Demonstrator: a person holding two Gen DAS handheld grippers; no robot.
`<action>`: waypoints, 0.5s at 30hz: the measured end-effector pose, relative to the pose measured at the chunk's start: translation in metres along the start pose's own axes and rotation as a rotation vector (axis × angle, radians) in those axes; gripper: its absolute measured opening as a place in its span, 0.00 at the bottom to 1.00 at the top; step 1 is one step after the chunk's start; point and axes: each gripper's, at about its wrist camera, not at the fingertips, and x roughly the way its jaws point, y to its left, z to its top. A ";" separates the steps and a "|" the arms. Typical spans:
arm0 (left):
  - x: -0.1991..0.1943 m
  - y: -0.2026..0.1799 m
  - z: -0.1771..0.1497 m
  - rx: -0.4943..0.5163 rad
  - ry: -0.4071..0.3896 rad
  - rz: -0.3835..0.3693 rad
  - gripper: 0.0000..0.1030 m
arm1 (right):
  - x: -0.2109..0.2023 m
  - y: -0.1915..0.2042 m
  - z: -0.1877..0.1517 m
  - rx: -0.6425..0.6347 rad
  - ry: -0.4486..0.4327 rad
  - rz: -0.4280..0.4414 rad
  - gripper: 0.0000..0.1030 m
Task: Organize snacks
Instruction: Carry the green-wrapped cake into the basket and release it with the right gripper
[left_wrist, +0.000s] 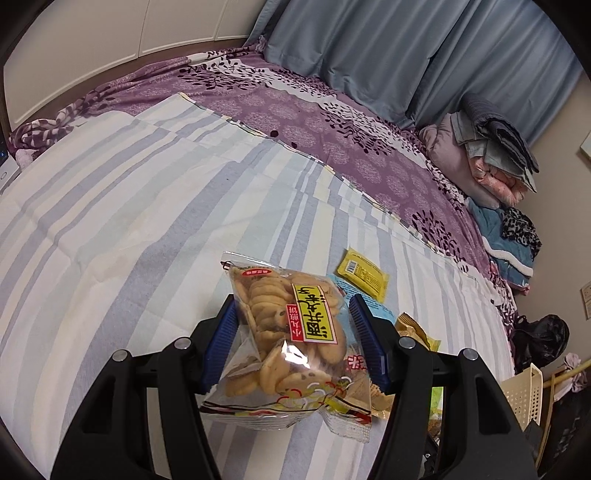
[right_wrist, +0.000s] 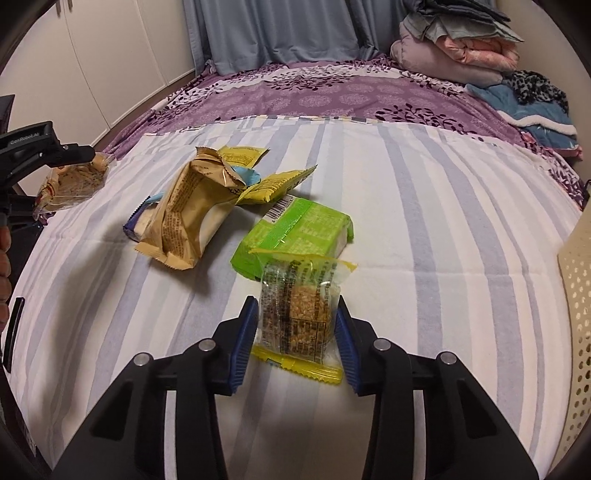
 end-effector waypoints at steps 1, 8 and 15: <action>-0.002 -0.001 -0.001 0.002 -0.001 -0.002 0.61 | -0.004 -0.001 -0.001 0.001 -0.004 0.004 0.39; -0.017 -0.013 -0.010 0.027 -0.015 -0.020 0.61 | -0.031 -0.005 -0.004 0.005 -0.038 0.033 0.36; -0.031 -0.024 -0.017 0.051 -0.028 -0.040 0.61 | -0.046 -0.012 -0.006 0.021 -0.063 0.042 0.35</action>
